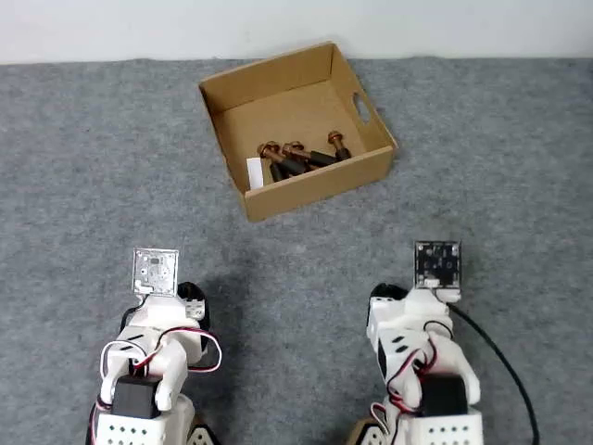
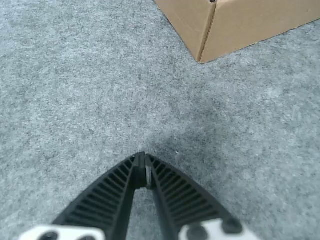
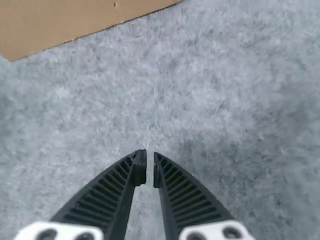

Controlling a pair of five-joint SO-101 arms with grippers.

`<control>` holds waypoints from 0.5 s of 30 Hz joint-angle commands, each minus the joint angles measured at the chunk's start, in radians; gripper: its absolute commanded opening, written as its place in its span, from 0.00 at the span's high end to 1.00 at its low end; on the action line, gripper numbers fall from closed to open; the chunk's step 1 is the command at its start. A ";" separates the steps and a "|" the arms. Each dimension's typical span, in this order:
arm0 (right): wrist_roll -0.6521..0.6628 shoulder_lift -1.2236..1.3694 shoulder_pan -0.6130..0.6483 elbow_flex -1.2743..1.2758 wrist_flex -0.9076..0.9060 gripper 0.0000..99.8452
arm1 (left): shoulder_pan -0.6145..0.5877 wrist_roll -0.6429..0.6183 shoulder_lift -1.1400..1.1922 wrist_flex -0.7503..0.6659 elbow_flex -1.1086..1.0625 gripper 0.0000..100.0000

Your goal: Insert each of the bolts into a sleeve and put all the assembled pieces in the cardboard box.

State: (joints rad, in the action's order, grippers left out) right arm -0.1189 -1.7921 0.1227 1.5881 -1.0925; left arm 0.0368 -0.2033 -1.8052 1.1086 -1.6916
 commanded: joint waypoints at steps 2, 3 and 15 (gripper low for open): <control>0.009 0.001 -0.013 0.063 0.021 0.99 | -0.005 0.002 -0.008 0.006 0.008 0.99; 0.009 0.004 -0.013 0.081 0.021 0.99 | -0.005 0.002 -0.008 0.006 0.008 0.99; 0.011 0.001 -0.019 0.095 -0.189 0.99 | -0.005 0.002 -0.008 0.006 0.008 0.99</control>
State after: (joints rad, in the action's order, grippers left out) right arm -0.1189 -1.7845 0.1227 1.6663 -1.1922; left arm 0.0368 -0.2033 -1.8052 1.1086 -1.6916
